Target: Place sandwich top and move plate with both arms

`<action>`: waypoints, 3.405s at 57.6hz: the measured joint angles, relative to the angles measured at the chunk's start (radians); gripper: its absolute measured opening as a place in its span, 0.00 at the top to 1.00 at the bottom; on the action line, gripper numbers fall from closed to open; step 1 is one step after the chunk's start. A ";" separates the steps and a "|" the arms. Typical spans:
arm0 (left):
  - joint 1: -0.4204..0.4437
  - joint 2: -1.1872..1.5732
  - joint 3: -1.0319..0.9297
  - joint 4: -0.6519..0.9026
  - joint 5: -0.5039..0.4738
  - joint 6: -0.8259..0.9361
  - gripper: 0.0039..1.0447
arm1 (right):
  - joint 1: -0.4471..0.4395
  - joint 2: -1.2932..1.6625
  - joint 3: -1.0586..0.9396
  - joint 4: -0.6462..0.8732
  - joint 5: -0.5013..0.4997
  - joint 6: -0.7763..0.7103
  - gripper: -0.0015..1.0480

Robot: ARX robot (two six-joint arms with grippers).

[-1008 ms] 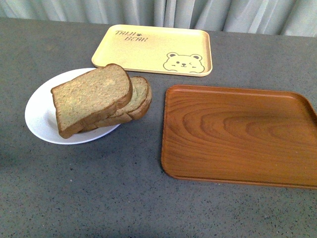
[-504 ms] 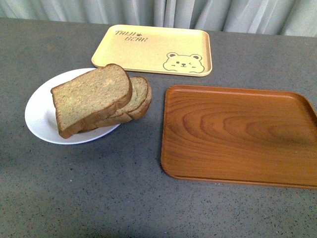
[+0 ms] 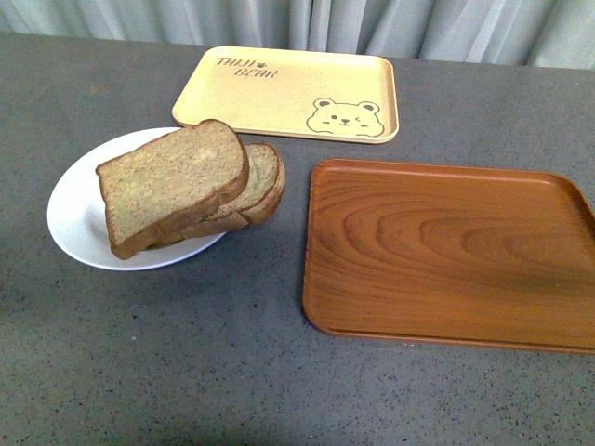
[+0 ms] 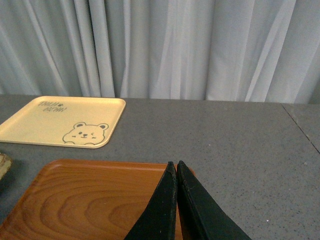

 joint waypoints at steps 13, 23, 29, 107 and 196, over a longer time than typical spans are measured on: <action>0.000 0.000 0.000 0.000 0.000 0.000 0.08 | 0.000 -0.118 0.000 -0.110 0.000 0.000 0.98; 0.000 0.000 0.000 0.000 0.000 0.000 0.08 | 0.000 -0.196 0.000 -0.188 0.000 0.000 0.98; 0.000 0.000 0.000 0.000 0.000 0.000 0.08 | 0.000 -0.237 0.000 -0.228 0.000 0.000 0.98; 0.202 1.769 0.386 0.815 0.431 -0.895 0.08 | 0.000 -0.514 0.000 -0.510 -0.002 -0.002 0.09; 0.061 2.161 0.646 0.986 0.396 -1.217 0.86 | 0.000 -0.514 0.000 -0.510 -0.002 -0.002 0.09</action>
